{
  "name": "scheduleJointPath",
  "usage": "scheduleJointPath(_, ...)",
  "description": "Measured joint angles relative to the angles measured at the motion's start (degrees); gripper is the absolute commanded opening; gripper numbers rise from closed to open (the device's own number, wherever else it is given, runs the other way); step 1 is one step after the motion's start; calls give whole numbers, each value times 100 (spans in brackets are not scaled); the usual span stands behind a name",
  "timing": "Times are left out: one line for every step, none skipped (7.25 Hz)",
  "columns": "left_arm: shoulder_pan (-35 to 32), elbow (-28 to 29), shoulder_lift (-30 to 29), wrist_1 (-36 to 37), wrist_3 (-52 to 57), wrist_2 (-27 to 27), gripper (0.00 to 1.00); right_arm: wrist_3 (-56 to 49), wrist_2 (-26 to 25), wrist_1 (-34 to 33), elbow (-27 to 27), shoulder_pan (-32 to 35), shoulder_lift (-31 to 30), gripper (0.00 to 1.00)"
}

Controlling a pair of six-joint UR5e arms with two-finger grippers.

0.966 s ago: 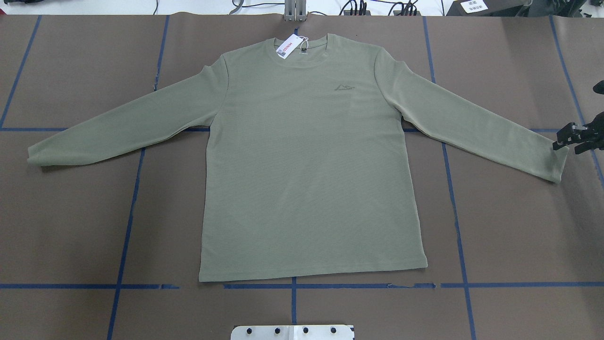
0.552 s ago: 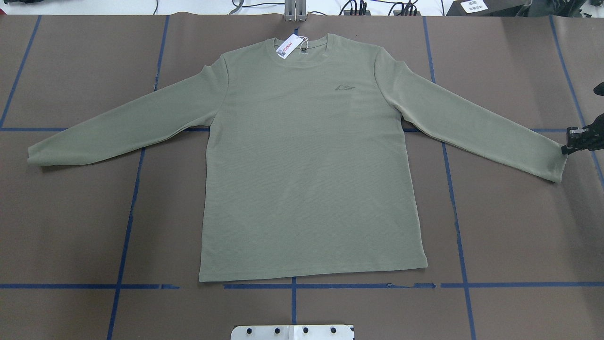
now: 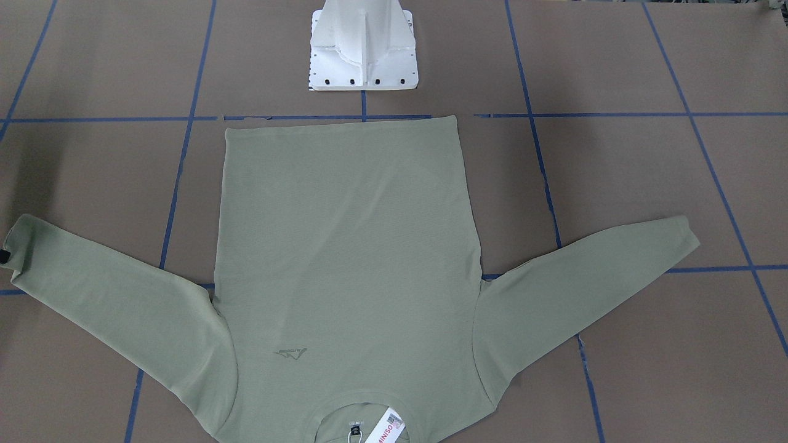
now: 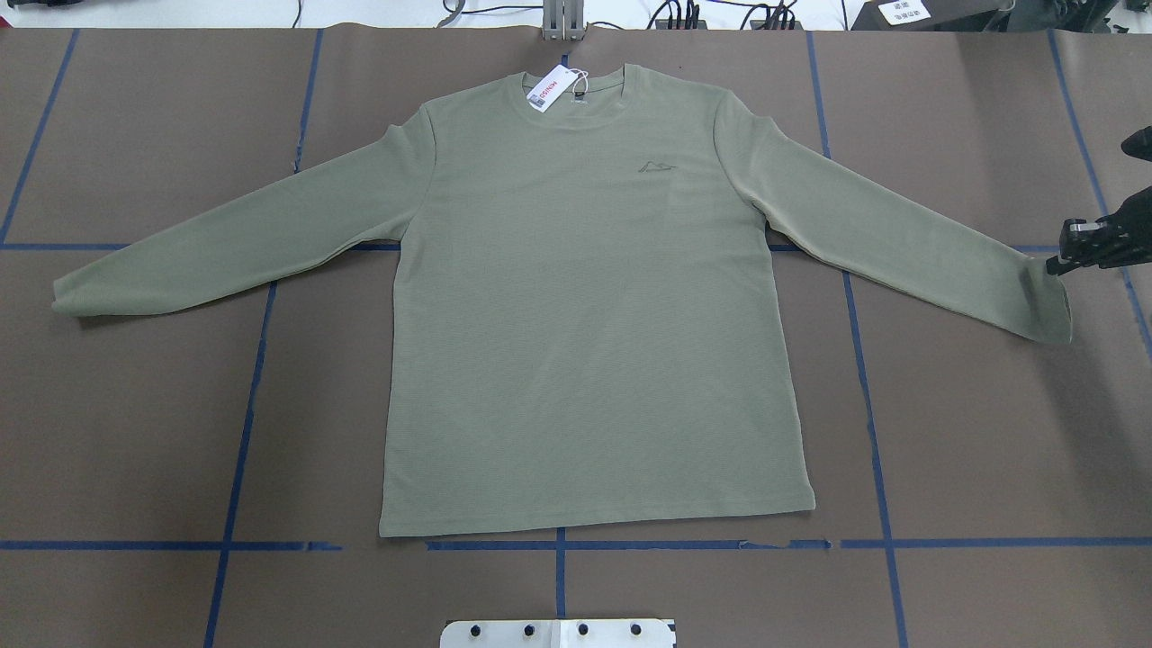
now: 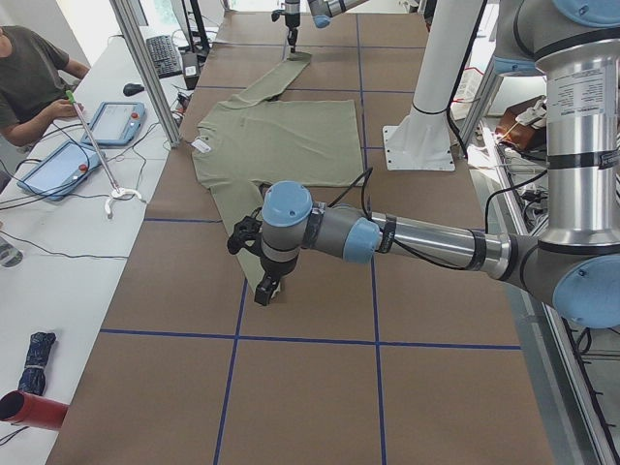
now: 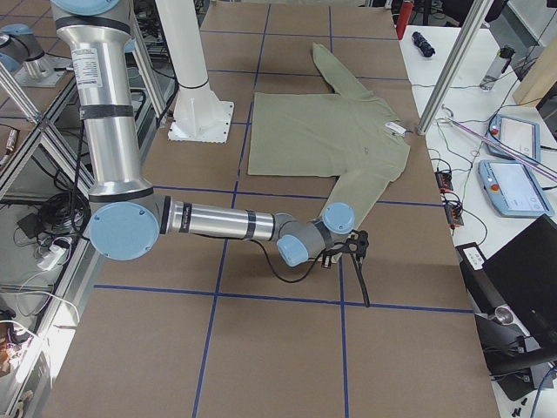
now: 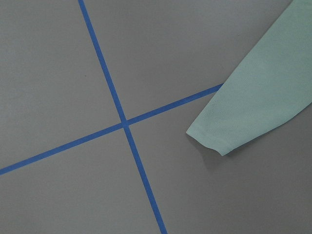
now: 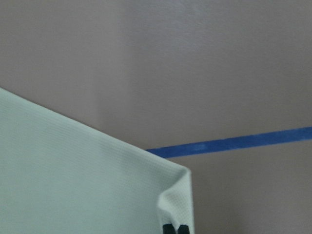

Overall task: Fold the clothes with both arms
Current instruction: 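Grasp the sleeve cuff with the right gripper, then fold the held sleeve across the shirt toward the collar with the right gripper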

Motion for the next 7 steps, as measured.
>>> scheduleJointPath(0, -47, -6, 3, -3, 0, 100, 646, 33, -10, 474, -103, 45, 0)
scheduleJointPath(0, -65, -9, 3, -3, 0, 100, 1473, 20, -16, 890, -337, 235, 0)
scheduleJointPath(0, -71, -13, -1, 1, 0, 100, 2446, -57, -26, 1118, -661, 673, 0)
scheduleJointPath(0, -71, -15, -2, 3, 0, 100, 3372, -270, -151, 1184, -1031, 1291, 0)
scheduleJointPath(0, -74, -16, -3, 3, 0, 100, 4075, -685, -607, 1172, -1418, 2102, 0)
scheduleJointPath(0, -77, -18, -4, 4, 0, 100, 4516, -1228, -1217, 1045, -1799, 3025, 0)
scheduleJointPath(0, -86, -19, -4, 4, 0, 100, 4871, -1817, -1631, 629, -2191, 3995, 0)
